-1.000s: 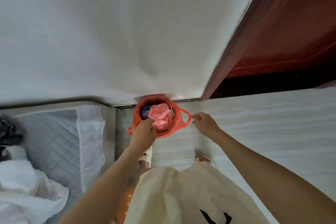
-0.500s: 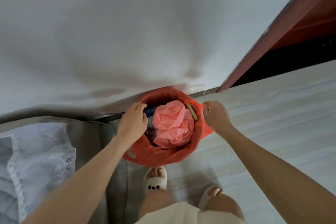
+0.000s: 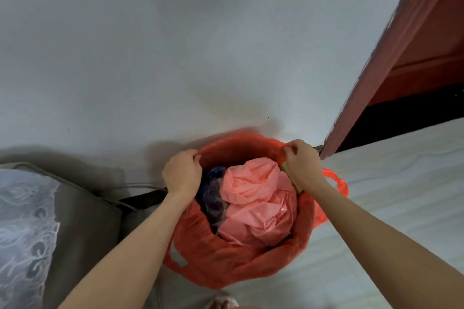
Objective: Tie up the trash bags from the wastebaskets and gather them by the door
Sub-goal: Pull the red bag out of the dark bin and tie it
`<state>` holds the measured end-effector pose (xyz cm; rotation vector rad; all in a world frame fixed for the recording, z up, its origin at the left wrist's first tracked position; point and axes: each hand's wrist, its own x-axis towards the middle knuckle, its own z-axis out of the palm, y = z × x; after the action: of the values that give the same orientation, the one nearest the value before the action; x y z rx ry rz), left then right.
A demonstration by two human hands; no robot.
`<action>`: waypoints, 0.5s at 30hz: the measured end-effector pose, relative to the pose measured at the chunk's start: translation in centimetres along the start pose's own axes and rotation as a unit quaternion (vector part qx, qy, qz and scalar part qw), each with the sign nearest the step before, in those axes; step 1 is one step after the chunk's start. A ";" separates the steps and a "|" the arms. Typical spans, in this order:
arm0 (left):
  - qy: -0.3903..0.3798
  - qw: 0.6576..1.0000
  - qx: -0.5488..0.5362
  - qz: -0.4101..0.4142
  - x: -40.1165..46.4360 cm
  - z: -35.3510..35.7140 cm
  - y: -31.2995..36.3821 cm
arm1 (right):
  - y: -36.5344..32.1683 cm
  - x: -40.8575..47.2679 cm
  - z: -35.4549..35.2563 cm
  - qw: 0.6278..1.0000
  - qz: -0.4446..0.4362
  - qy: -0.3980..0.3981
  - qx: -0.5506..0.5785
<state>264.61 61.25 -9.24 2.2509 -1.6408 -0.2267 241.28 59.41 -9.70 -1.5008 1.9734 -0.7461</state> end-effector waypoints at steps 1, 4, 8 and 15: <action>0.002 1.000 -0.019 0.005 -0.3 -0.2 0.3 | -0.1 -0.6 -0.4 1.000 -0.005 -0.009 0.022; -0.020 0.998 -0.043 0.047 -1.1 -1.0 1.2 | -0.5 -2.2 -1.5 0.998 -0.041 -0.048 0.026; -0.057 0.990 -0.049 0.122 -1.8 -2.1 1.8 | -0.5 -3.3 -3.1 0.994 -0.060 -0.070 -0.065; -0.122 0.978 -0.027 0.169 -1.6 -2.6 2.2 | -0.4 -3.3 -4.5 0.981 -0.033 -0.117 -0.149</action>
<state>263.04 62.65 -6.13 1.9226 -2.0835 -0.4675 239.14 63.01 -5.97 -1.7452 1.9237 -0.2885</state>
